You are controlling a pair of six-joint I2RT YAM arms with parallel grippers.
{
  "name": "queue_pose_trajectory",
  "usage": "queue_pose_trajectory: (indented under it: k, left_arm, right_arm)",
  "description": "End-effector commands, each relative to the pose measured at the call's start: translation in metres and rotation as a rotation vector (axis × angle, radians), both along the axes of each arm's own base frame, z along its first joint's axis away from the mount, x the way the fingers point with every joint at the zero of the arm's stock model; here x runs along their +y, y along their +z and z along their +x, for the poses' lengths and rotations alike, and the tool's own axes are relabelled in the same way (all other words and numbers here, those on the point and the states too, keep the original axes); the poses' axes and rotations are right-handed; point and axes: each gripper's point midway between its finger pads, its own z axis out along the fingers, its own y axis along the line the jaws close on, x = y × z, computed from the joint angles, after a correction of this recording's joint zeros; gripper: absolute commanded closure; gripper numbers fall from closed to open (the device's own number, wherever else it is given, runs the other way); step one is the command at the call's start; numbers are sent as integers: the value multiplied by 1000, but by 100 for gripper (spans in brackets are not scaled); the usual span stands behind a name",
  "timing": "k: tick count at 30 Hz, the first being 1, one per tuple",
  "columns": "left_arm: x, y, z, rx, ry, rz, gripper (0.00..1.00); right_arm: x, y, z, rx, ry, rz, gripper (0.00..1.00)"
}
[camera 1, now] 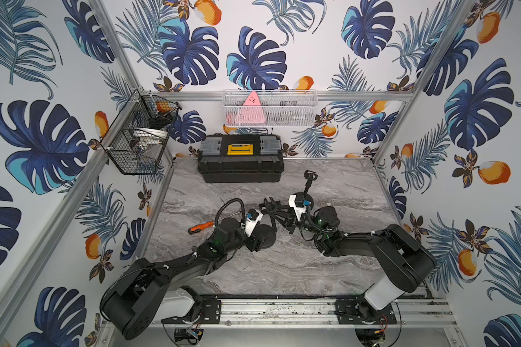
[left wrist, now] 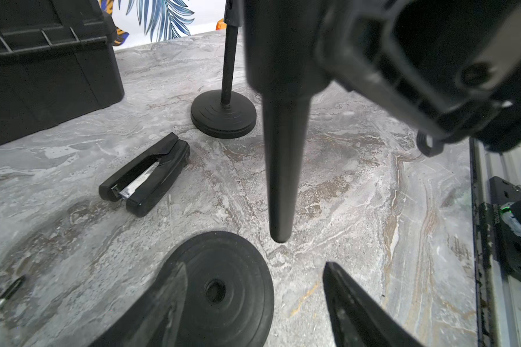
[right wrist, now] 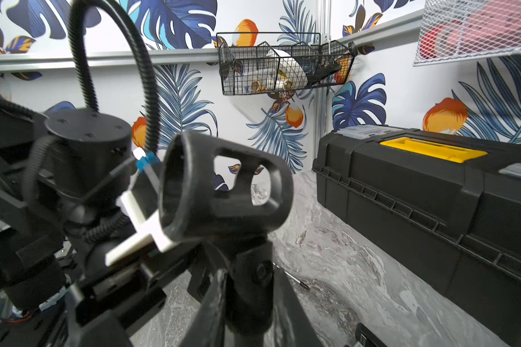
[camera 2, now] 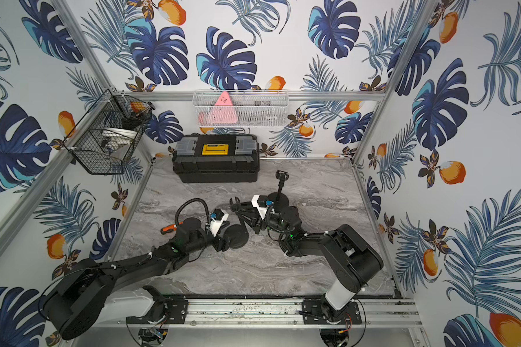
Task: Assemble a microphone stand
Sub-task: Pick up the microphone stand pole from the center of the board, then hold the microphone stand pole at the microphone stand base.
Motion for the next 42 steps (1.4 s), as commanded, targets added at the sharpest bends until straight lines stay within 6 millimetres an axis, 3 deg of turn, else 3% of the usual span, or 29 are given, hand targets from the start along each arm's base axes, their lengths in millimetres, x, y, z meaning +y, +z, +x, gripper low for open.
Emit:
queue_pose_trajectory:
  k: [1, 8, 19, 27, 30, 33, 37, 39, 42]
  left_arm:
    - [-15, 29, -1, -92, -97, -110, 27]
    - [-23, 35, -9, -170, -177, -134, 39]
    - [-31, 53, 6, -209, -168, -242, 48]
    - [-37, 54, 10, -203, -186, -272, 63]
    - [-38, 55, 10, -206, -190, -283, 75]
    - [-31, 52, 9, -236, -161, -257, 94]
    - [-26, 44, 11, -243, -140, -176, 99]
    - [-24, 43, 12, -252, -131, -144, 100]
    - [-23, 43, 12, -258, -133, -109, 100]
  right_arm:
    - [3, 14, -4, -9, 31, -3, 89]
    - [6, 19, -6, 21, 53, -51, 90]
    - [3, 33, -12, 20, 72, 31, 89]
    - [1, 38, -14, 16, 67, 42, 87]
    - [-1, 39, -13, 9, 52, 39, 84]
    - [-5, 38, -10, 21, 16, 13, 74]
    - [-13, 31, 0, 111, -57, -94, 48]
    - [-19, 30, -4, 124, -74, -110, 36]
    - [-29, 23, -12, 142, -86, -125, 28]
